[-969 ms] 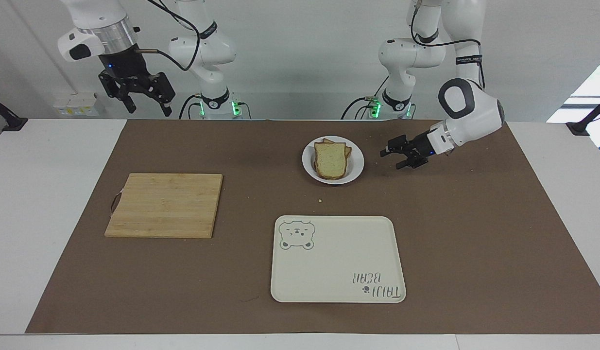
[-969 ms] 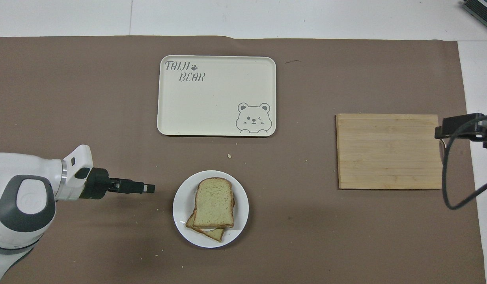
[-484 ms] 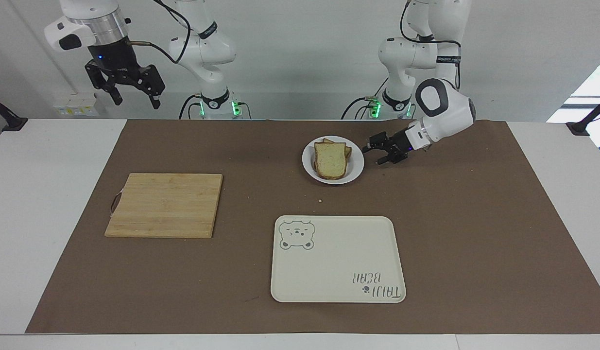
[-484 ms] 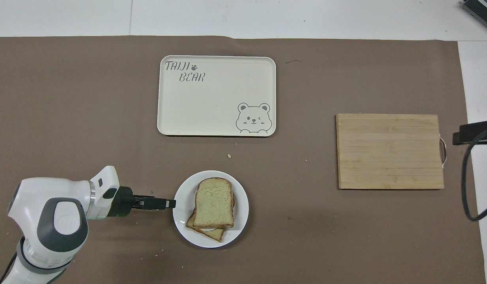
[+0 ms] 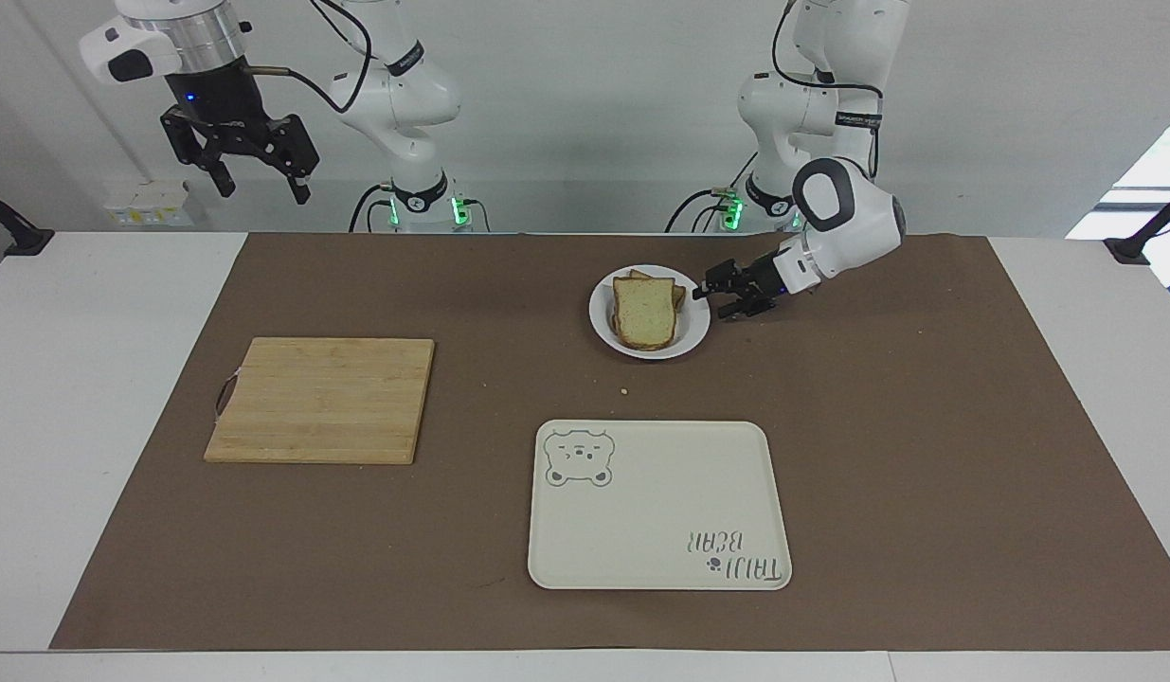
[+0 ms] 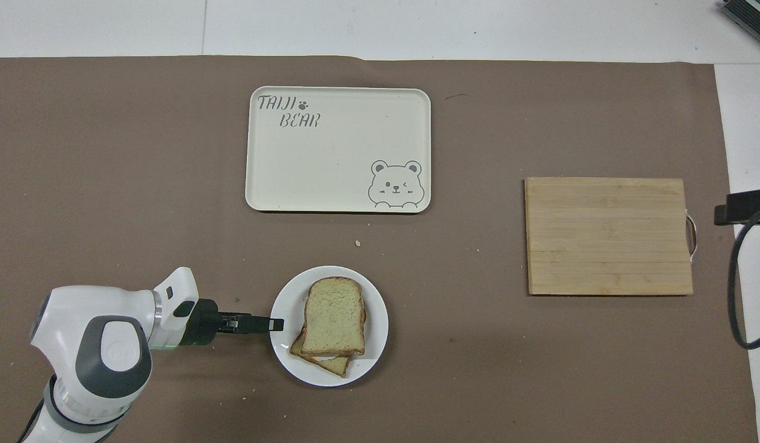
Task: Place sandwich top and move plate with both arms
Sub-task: 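Grasp the white plate rim with the left gripper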
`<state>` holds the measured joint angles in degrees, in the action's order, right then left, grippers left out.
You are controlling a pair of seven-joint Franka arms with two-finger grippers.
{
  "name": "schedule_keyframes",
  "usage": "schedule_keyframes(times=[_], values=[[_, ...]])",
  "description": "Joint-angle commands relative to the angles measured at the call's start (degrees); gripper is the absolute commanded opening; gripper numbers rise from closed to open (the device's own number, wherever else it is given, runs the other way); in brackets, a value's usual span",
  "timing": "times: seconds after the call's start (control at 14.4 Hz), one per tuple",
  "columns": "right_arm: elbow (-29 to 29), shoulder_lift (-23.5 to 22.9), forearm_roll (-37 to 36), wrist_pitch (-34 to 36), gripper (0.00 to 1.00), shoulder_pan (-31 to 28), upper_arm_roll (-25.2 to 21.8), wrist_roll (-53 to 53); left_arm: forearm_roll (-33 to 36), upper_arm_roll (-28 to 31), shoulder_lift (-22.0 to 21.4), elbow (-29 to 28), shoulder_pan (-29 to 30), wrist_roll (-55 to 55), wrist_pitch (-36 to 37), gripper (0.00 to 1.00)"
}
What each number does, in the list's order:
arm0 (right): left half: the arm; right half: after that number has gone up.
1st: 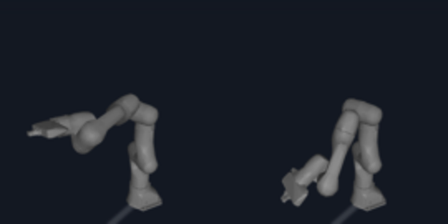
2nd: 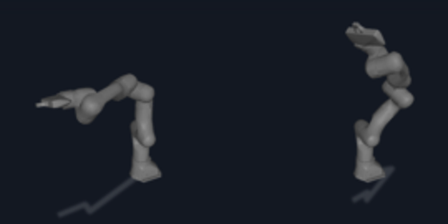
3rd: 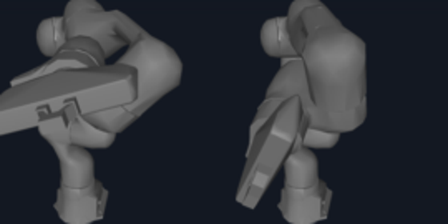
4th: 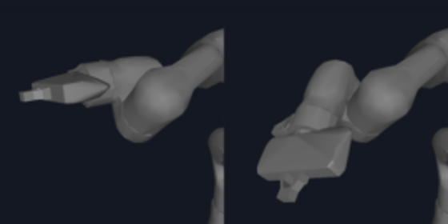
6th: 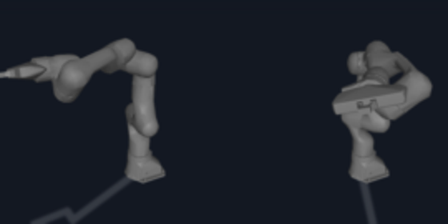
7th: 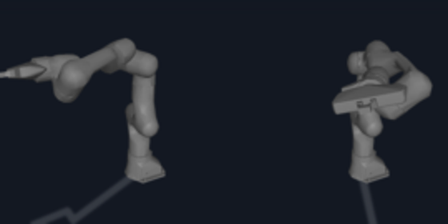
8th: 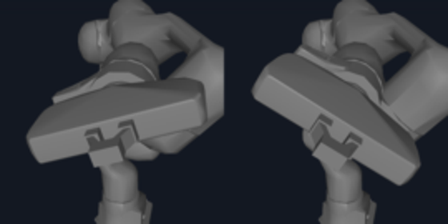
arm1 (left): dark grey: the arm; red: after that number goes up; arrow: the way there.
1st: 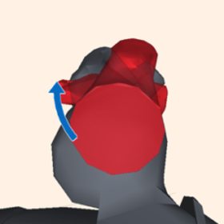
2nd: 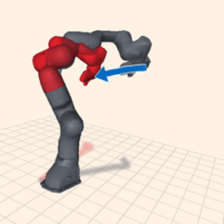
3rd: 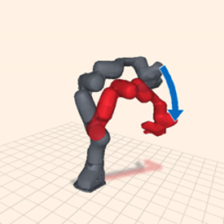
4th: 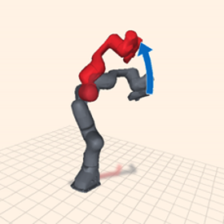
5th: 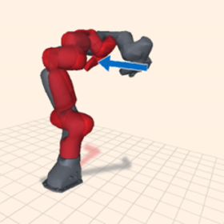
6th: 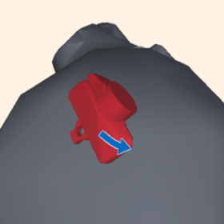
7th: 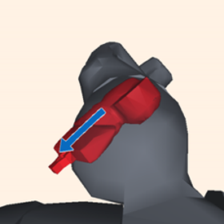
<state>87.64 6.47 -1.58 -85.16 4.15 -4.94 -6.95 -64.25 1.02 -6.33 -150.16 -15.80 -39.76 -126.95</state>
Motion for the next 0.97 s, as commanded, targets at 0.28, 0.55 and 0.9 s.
schedule_keyframes(times=[0.28, 0.55, 0.9], values=[[-0.5, 0.3, 0.5, 1.0, 1.00, -0.4, 0.5, 1.7, -7.7, 0.7, 4.8, -0.1, -0.9, -10.2, -0.6, 0.00], [-0.4, 0.3, 0.5, 1.3, 1.00, -0.3, 0.5, 1.6, -8.4, 1.0, 4.9, 2.0, 0.6, -9.7, 2.7, 0.00], [-0.5, 0.3, 0.5, 1.4, 1.00, -0.4, 0.2, 1.6, -8.4, 1.1, 6.4, 6.0, 7.4, -8.8, 11.5, 0.00]])
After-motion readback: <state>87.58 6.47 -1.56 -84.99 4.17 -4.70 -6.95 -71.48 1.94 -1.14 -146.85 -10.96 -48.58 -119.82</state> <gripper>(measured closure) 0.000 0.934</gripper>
